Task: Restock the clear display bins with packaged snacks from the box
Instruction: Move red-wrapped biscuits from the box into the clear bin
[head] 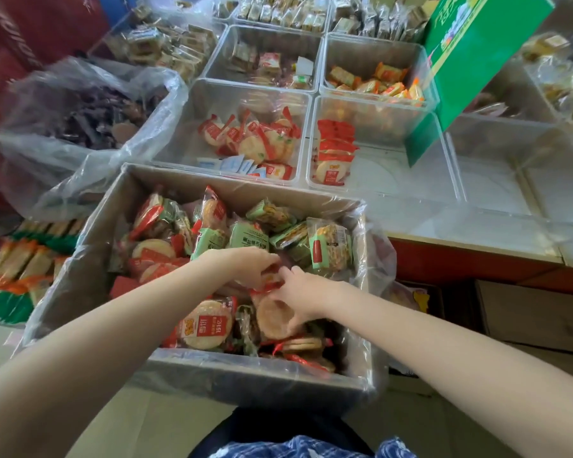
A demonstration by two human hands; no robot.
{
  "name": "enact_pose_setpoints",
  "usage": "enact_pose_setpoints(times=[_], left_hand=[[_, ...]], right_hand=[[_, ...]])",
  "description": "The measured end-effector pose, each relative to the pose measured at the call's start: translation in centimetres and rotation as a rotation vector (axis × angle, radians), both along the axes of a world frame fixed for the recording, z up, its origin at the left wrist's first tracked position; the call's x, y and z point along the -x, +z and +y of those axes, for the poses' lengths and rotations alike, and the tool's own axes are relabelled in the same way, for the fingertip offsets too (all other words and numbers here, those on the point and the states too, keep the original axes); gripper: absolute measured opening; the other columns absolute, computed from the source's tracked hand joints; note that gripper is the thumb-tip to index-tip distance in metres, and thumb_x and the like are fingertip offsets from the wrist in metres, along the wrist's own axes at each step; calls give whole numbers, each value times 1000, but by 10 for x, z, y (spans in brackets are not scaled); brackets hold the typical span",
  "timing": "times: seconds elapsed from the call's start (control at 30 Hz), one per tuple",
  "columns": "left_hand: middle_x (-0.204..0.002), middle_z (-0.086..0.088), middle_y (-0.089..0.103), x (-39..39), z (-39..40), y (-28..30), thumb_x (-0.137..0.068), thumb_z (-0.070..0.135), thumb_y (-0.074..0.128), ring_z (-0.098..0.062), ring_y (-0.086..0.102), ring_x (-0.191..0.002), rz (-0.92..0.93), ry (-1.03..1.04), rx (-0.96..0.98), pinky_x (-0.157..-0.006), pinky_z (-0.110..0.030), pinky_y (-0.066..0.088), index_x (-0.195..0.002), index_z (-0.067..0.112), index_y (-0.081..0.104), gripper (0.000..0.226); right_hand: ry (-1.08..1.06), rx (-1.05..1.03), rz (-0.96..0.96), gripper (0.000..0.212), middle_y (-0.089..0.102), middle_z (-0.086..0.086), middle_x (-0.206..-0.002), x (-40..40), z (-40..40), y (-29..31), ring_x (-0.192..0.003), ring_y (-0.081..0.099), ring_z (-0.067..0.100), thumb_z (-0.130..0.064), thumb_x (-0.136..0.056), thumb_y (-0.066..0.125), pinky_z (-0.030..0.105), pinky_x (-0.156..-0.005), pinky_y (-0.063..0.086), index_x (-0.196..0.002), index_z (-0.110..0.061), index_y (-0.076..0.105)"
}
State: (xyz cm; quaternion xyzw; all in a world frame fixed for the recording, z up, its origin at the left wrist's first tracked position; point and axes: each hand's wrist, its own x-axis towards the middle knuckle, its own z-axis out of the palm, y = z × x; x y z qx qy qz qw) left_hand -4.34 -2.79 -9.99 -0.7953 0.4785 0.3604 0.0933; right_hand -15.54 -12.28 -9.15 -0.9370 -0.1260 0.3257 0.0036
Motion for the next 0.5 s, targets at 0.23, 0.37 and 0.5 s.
enact_pose_setpoints(times=[0.23,0.37,0.5], left_hand=[[-150,-3,28,26,-10,-21,-80,47,66,-30,21,-138,-157,-126,-131,-112,-46,25,-150,20,13,92],[-135,-12,43,31,-21,-16,-69,57,71,-31,36,-126,-235,-100,-186,-104,-40,32,-139,9,37,92],[-120,-6,54,27,-21,-16,-68,62,69,-29,38,-117,-197,-73,-225,-104,-41,33,-116,11,57,71]], right_hand=[[-55,44,178,113,-16,27,-152,36,8,-14,-108,56,39,-34,-78,72,36,-88,49,-148,-7,-13],[-255,-125,302,113,0,27,-154,50,6,-18,-125,44,37,-28,-81,71,35,-100,40,-146,-6,-19],[-312,-144,399,109,10,23,-153,49,8,-23,-127,40,37,-27,-83,69,36,-98,41,-147,-8,-18]])
